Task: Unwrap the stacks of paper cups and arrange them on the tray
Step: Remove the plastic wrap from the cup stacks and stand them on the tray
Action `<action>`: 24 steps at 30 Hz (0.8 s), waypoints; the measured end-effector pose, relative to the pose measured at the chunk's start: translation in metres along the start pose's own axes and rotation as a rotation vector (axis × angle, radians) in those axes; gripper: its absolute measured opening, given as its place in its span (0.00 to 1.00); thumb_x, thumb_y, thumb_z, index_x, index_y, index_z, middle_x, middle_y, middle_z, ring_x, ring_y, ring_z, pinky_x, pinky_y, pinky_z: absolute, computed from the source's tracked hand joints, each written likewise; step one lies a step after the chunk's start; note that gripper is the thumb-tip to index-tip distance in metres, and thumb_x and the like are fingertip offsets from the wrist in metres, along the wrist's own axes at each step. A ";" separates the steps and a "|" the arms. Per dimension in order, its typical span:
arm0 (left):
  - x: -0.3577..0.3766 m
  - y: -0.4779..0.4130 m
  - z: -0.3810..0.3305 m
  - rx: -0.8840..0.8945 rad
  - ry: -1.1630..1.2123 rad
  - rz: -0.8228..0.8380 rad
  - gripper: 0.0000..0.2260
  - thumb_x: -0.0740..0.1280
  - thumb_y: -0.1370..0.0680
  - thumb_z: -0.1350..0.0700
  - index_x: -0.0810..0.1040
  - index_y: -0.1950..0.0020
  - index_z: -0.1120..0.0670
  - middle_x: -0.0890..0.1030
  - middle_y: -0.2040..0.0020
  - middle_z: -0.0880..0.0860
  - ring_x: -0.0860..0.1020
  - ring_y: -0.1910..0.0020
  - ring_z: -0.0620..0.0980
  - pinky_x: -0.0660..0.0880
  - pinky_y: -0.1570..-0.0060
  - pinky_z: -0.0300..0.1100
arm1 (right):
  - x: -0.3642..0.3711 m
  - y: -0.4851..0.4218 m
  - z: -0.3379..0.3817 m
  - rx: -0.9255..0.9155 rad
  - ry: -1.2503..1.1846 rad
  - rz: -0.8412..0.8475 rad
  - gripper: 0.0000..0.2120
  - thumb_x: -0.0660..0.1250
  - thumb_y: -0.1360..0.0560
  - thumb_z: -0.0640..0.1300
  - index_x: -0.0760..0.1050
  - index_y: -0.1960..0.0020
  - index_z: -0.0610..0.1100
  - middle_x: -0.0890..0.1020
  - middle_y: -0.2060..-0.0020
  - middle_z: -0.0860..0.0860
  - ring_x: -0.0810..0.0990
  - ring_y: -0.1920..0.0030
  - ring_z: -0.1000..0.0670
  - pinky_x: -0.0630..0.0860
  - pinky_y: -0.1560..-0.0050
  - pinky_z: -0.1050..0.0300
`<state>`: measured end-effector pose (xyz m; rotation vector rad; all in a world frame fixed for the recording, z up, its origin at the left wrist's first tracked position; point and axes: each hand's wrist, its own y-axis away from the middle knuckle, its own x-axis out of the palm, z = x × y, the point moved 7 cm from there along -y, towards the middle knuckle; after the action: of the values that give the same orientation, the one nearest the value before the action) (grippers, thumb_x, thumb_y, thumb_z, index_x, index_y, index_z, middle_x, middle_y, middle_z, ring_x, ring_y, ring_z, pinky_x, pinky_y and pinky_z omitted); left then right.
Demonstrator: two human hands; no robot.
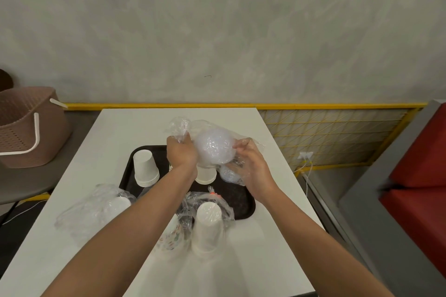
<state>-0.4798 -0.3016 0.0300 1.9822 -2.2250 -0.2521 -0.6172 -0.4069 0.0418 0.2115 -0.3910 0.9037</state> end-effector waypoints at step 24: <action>0.024 0.010 0.003 -0.077 0.274 0.525 0.24 0.72 0.26 0.55 0.72 0.31 0.54 0.76 0.36 0.55 0.76 0.39 0.54 0.79 0.54 0.42 | -0.018 -0.012 -0.007 0.065 -0.260 0.049 0.30 0.55 0.38 0.32 0.72 0.35 0.37 0.78 0.40 0.40 0.76 0.40 0.40 0.75 0.39 0.46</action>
<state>-0.4933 -0.3240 0.0293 1.2403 -2.3983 0.0005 -0.6161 -0.4247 0.0280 0.3828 -0.6096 0.9408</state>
